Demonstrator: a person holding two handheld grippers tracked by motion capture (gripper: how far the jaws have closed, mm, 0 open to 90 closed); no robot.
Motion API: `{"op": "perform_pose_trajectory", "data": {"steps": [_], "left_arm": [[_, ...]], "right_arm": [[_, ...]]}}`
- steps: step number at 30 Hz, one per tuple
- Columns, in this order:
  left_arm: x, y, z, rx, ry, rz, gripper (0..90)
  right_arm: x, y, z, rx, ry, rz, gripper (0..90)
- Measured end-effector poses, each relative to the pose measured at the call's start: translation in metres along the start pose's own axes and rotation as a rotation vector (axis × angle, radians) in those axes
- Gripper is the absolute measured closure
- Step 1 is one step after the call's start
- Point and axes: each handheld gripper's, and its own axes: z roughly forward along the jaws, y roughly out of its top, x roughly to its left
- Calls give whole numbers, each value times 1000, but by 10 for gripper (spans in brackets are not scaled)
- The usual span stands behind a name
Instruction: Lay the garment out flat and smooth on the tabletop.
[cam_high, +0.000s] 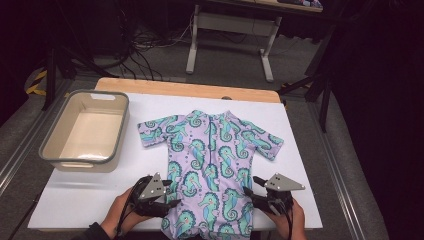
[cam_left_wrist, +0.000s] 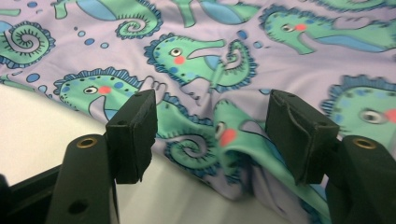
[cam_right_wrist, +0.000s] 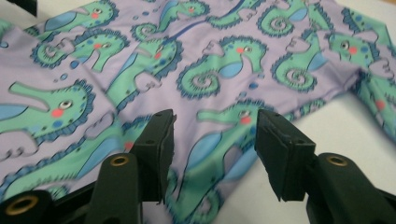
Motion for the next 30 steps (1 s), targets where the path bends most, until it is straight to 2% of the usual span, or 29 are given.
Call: {"op": "perform_pose_trajectory", "data": {"steps": [2,3,5,6,7,8,9,13,15,16,18,21,22,25,27,30], "left_arm": [[5,3,7,38,-7,-9,347],[6,4,8,42,-12,0,351],[7,4,9,55,-50,3,459],[6,4,9,69,-53,9,496],[5,4,9,71,-69,24,523],[4,3,7,71,-98,24,607],[3,2,7,71,-108,25,676],[3,0,4,75,-129,42,796],[1,0,2,84,-158,62,820],[0,0,0,93,-154,73,828],[-2,-1,-1,94,-162,85,831],[-3,-2,-3,98,-174,96,836],[-4,-2,-4,100,-184,93,836],[-9,-3,-8,108,-176,136,834],[-12,-3,-13,108,-155,141,831],[-11,-3,-20,76,-157,137,814]], "right_arm": [[-4,5,8,11,-29,-17,479],[-9,7,15,36,-41,-22,479],[-20,7,29,66,-61,7,490],[-26,7,34,87,-67,18,497],[-29,7,38,95,-56,34,501],[-34,7,42,106,-51,50,501],[-38,7,46,124,-61,51,503],[-46,8,54,153,-81,61,536],[-49,7,56,146,-68,80,564],[-50,8,56,146,-55,85,602],[-49,7,56,141,-24,73,738],[-44,7,55,141,-11,44,858],[-42,6,54,143,-13,33,867],[-40,5,50,150,-18,21,877],[-41,3,46,154,-25,14,878],[-42,0,40,145,-34,16,878]]}}
